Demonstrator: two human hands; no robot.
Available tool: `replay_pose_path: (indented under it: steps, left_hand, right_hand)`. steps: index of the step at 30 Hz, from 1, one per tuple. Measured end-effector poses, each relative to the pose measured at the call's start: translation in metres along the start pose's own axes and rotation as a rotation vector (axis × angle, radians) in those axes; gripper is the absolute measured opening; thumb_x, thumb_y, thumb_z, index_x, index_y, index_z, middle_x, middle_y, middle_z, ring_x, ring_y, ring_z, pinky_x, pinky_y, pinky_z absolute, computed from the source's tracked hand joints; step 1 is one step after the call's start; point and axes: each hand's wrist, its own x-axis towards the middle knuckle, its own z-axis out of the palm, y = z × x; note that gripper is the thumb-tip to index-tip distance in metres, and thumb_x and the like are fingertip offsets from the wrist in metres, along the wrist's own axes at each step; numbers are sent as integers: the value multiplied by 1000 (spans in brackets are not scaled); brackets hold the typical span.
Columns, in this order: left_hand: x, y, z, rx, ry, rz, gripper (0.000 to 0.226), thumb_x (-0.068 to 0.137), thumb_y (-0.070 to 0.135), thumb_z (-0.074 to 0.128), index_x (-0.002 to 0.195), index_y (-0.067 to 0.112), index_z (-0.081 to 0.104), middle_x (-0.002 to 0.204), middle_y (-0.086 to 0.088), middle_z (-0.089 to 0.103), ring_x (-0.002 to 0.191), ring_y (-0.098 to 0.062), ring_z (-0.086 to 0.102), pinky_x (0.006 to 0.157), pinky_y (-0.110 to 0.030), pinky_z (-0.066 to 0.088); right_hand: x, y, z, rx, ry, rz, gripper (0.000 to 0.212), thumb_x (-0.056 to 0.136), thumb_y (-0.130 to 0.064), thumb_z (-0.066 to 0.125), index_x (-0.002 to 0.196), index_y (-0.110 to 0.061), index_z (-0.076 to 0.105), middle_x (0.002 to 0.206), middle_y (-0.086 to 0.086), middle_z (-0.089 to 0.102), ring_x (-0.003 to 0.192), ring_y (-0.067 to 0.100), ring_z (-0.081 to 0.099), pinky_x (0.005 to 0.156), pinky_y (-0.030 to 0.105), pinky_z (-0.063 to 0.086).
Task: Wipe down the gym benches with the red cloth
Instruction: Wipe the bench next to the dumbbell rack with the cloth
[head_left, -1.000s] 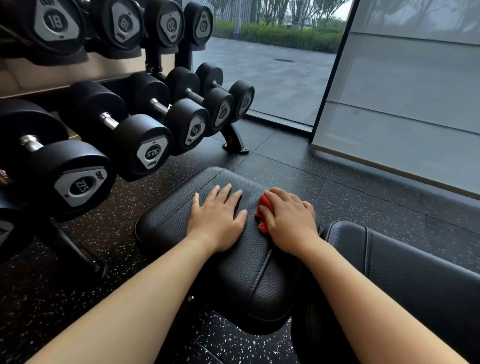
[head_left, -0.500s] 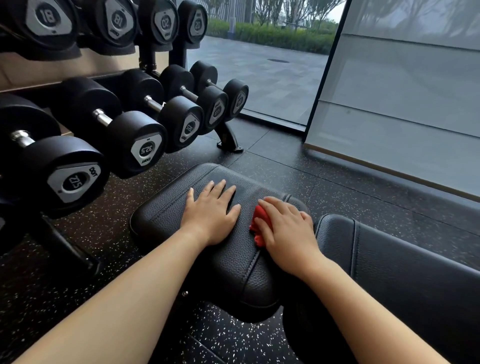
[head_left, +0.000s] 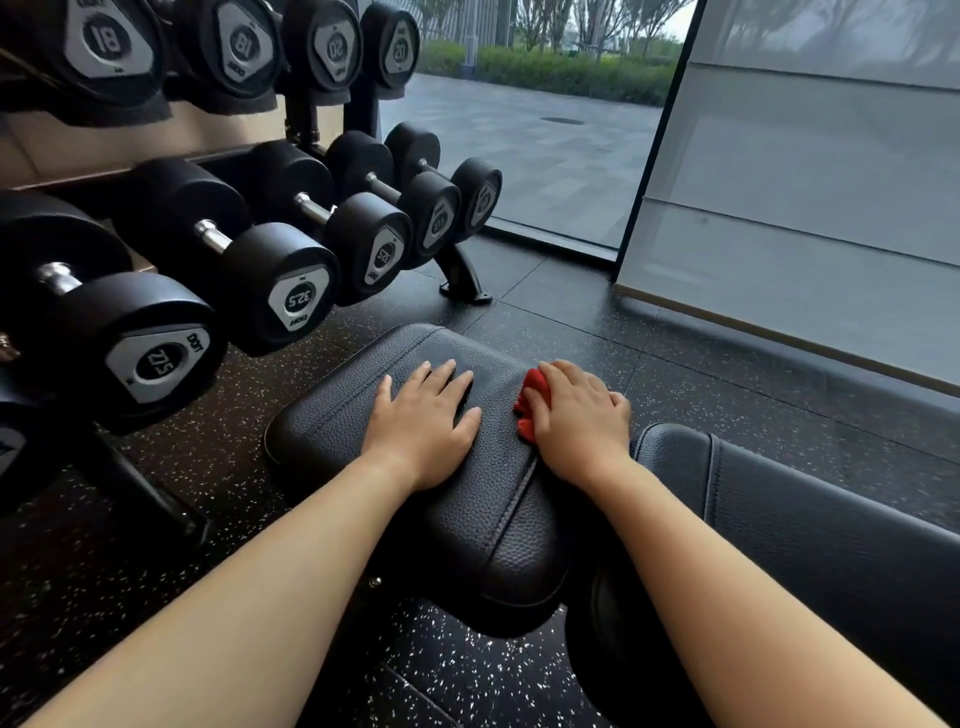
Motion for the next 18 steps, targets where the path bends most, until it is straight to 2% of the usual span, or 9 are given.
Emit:
replay_pose_path:
  steps: [6,12,18]
  left_hand:
    - [1,-1,1,16,-22,14,56,98,48,25,150,30,14,159,10,5,146,-12,-1,117,-49,-3]
    - [2,1,0,10,-25,22,57,98,48,26,151,29,14,159,12,4,146,-10,-2,116,-50,-5]
    - [-4,6,-3,-15,-26,143,53,99,44,31,149,31,22,158,16,12,145,-5,4,116,-48,-2]
  right_hand:
    - [-36,5,0,7,-22,35,53,100,-44,29,149,-24,21,157,-5,16,143,17,14,112,41,13]
    - [-12,4,1,5,-3,72,48,100,-43,30,144,-23,31,152,-4,27,138,19,23,109,42,18]
    - [-12,9,-1,16,-20,33,51,100,-43,31,147,-24,27,155,-3,23,141,19,20,109,42,17]
